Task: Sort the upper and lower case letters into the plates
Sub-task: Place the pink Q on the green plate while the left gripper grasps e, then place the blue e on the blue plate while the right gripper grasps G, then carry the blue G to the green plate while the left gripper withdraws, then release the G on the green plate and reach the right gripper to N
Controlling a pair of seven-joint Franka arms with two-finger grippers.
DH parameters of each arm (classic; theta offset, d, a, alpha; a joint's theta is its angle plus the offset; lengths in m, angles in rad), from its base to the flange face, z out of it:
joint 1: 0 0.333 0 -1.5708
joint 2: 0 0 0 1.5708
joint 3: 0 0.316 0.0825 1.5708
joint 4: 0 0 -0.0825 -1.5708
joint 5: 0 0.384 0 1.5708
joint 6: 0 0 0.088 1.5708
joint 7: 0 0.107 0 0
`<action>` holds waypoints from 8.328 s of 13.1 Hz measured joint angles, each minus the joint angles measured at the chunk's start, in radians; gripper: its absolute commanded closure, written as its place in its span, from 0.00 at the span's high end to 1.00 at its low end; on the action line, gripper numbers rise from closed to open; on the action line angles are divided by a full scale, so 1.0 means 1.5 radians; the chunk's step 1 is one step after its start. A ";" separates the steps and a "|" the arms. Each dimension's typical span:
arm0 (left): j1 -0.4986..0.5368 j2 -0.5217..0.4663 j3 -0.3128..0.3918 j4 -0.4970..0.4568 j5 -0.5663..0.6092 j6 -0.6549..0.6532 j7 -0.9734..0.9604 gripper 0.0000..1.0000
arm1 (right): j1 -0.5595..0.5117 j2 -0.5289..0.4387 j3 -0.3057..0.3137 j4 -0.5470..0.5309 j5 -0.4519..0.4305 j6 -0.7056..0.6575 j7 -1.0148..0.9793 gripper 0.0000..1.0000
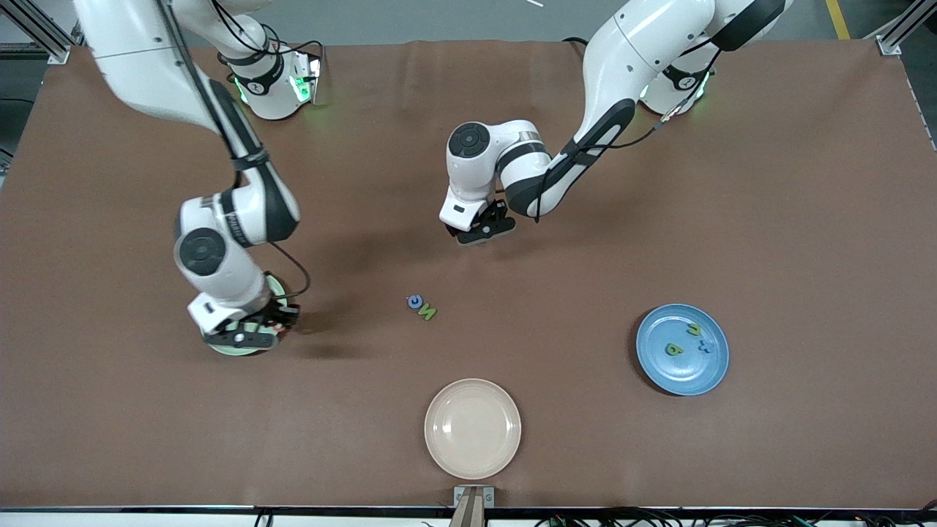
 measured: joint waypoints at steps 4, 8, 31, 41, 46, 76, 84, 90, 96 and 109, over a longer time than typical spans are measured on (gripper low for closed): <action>0.000 0.003 0.000 -0.007 0.000 0.000 0.075 0.58 | -0.074 -0.003 0.003 -0.029 0.098 0.000 -0.165 0.04; 0.002 0.003 0.001 -0.008 0.000 0.000 0.101 0.56 | -0.050 0.006 0.020 -0.046 0.110 0.001 -0.172 0.08; 0.208 -0.047 0.011 0.033 0.003 0.008 0.242 0.00 | 0.250 0.034 0.050 0.043 0.119 0.000 0.251 0.94; 0.490 -0.043 0.011 0.029 0.003 -0.014 0.700 0.99 | 0.273 0.129 0.043 0.107 0.001 0.041 0.311 0.81; 0.506 -0.048 0.003 0.042 0.003 -0.021 0.718 1.00 | 0.274 0.146 0.043 0.113 -0.007 0.062 0.311 0.74; 0.338 -0.490 0.225 0.168 -0.359 -0.583 0.930 1.00 | 0.004 0.011 0.028 0.068 -0.008 -0.103 -0.095 0.00; 0.337 -0.505 0.227 0.157 -0.359 -0.575 0.930 1.00 | -0.073 -0.054 0.038 -0.116 0.096 -0.030 -0.249 0.03; 0.337 -0.505 0.227 0.156 -0.359 -0.565 0.930 1.00 | -0.074 -0.044 0.037 -0.136 0.098 0.001 -0.248 1.00; 0.336 -0.505 0.226 0.154 -0.359 -0.562 0.930 1.00 | -0.027 -0.044 0.048 -0.076 0.108 0.001 -0.098 1.00; 0.335 -0.505 0.226 0.153 -0.359 -0.559 0.930 1.00 | 0.283 0.190 0.035 0.230 0.040 0.000 0.553 1.00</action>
